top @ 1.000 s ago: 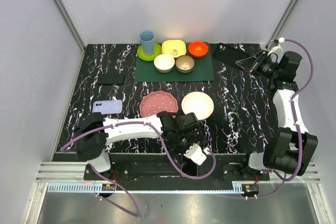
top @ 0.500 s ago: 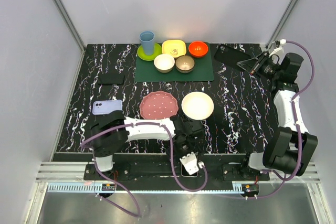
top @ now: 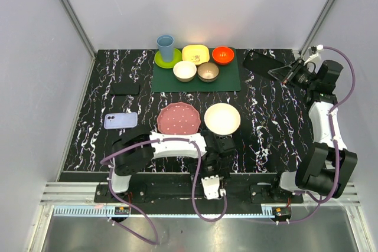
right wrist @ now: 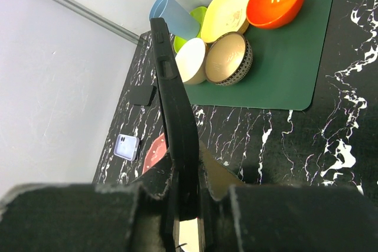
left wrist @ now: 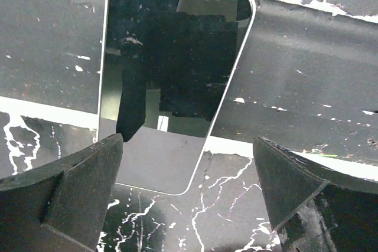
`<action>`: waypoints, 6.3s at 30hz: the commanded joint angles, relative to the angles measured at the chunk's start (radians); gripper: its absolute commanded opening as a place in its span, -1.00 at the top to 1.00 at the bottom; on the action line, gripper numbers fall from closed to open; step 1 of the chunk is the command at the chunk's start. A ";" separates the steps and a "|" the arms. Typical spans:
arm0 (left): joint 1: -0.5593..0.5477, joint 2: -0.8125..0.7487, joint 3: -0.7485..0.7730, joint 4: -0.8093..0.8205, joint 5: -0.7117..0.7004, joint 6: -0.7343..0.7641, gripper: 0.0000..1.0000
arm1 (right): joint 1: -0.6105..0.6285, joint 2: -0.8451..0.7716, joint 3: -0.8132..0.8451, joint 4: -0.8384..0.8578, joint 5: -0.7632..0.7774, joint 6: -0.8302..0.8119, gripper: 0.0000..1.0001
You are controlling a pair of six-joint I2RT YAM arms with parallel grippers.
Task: Take the phone out of the phone case
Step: Pick up the phone at the center of the board, then place the phone at the center of the board.
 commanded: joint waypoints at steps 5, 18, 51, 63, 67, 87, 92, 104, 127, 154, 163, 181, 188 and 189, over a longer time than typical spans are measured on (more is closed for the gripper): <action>-0.052 0.053 0.080 -0.079 0.004 0.081 -0.98 | -0.013 -0.031 0.006 0.025 -0.035 -0.018 1.00; -0.098 0.093 0.117 -0.076 -0.039 0.045 -0.98 | -0.014 -0.040 0.002 0.030 -0.059 -0.007 1.00; -0.095 0.098 0.146 -0.023 -0.082 -0.111 0.79 | -0.017 -0.040 -0.011 0.068 -0.082 0.042 1.00; -0.070 0.076 0.187 -0.003 -0.015 -0.209 0.96 | -0.025 -0.047 -0.009 0.077 -0.093 0.055 1.00; -0.053 0.067 0.218 -0.001 0.013 -0.255 0.97 | -0.036 -0.057 -0.011 0.085 -0.099 0.068 1.00; 0.029 0.187 0.445 0.068 0.022 -0.482 1.00 | -0.210 -0.130 -0.002 0.110 -0.076 0.111 1.00; 0.045 0.220 0.531 0.097 0.039 -0.525 1.00 | -0.272 -0.133 0.020 0.082 -0.064 0.115 1.00; 0.054 0.328 0.704 0.223 0.055 -0.636 1.00 | -0.385 -0.192 0.043 0.042 -0.043 0.092 1.00; 0.085 0.612 0.893 0.758 -0.381 -0.614 1.00 | -0.513 -0.298 0.002 -0.025 0.066 0.039 1.00; 0.152 0.711 0.908 0.967 -0.593 -0.568 -0.98 | -0.530 -0.322 -0.031 0.004 0.000 0.088 1.00; 0.161 0.679 0.930 1.002 -0.596 -0.657 -0.98 | -0.540 -0.314 -0.018 -0.021 -0.007 0.072 1.00; 0.169 0.005 0.511 0.544 -0.122 -0.982 -0.98 | -0.594 -0.247 0.103 -0.427 -0.015 -0.249 1.00; 0.177 -0.232 0.384 0.416 -0.015 -1.027 -0.98 | -0.594 -0.215 0.162 -0.732 -0.026 -0.513 1.00; 0.184 -0.261 0.361 0.405 -0.016 -1.013 -0.98 | -0.594 -0.206 0.173 -0.778 -0.024 -0.567 1.00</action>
